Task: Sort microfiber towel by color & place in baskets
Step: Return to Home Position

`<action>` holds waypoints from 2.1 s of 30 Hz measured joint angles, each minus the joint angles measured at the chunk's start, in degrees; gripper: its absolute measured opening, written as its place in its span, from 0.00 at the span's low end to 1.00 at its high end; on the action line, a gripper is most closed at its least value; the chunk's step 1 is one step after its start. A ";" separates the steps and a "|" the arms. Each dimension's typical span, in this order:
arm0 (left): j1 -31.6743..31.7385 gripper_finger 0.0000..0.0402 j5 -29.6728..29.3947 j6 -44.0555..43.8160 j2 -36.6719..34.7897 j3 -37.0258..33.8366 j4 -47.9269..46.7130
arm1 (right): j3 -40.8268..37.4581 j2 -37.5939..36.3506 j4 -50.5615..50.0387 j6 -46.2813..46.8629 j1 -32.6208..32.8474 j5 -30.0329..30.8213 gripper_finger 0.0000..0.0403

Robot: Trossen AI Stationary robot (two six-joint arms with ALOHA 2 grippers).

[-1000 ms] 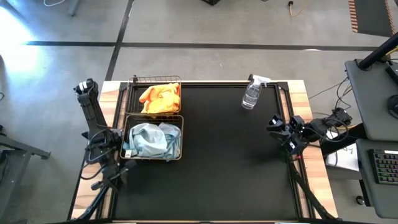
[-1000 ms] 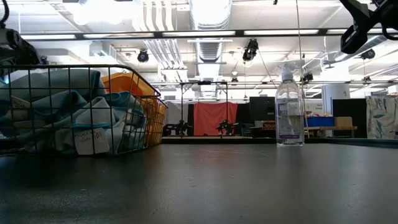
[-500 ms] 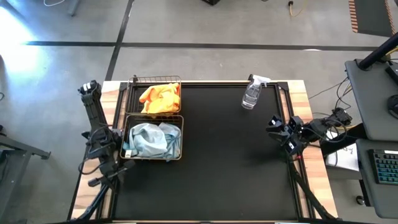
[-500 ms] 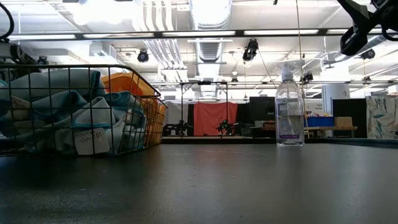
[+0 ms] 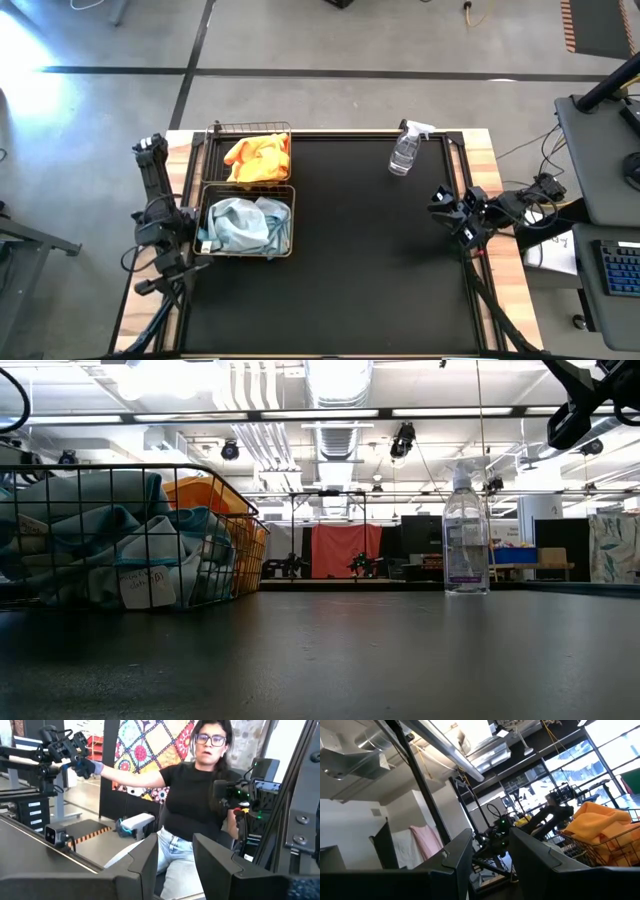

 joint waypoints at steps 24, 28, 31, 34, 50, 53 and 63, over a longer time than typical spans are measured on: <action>0.02 0.27 10.49 1.61 -10.67 3.26 -10.02 | 0.00 0.00 -5.58 4.23 0.00 1.89 0.31; 0.02 0.27 10.47 5.11 -10.67 7.11 -14.67 | 0.00 0.00 -7.03 4.37 0.00 5.50 0.31; 0.02 0.27 10.45 7.90 -10.67 9.98 -18.62 | 0.00 0.00 -7.48 3.95 0.00 8.76 0.31; 0.04 0.27 10.39 9.99 -10.67 12.05 -22.36 | 0.00 0.00 -7.41 2.14 -0.11 9.94 0.31; 0.98 0.27 0.65 13.97 -10.65 13.09 -25.81 | 0.00 -0.02 -7.34 -1.71 -0.11 14.99 0.31; 1.56 0.27 -1.45 13.73 -10.65 13.09 -26.35 | 0.00 -0.02 -7.42 -2.74 -0.11 15.02 0.31; 1.88 0.27 -23.12 10.16 -10.65 13.05 -29.74 | 0.00 -0.02 -8.99 -7.11 -0.11 20.32 0.31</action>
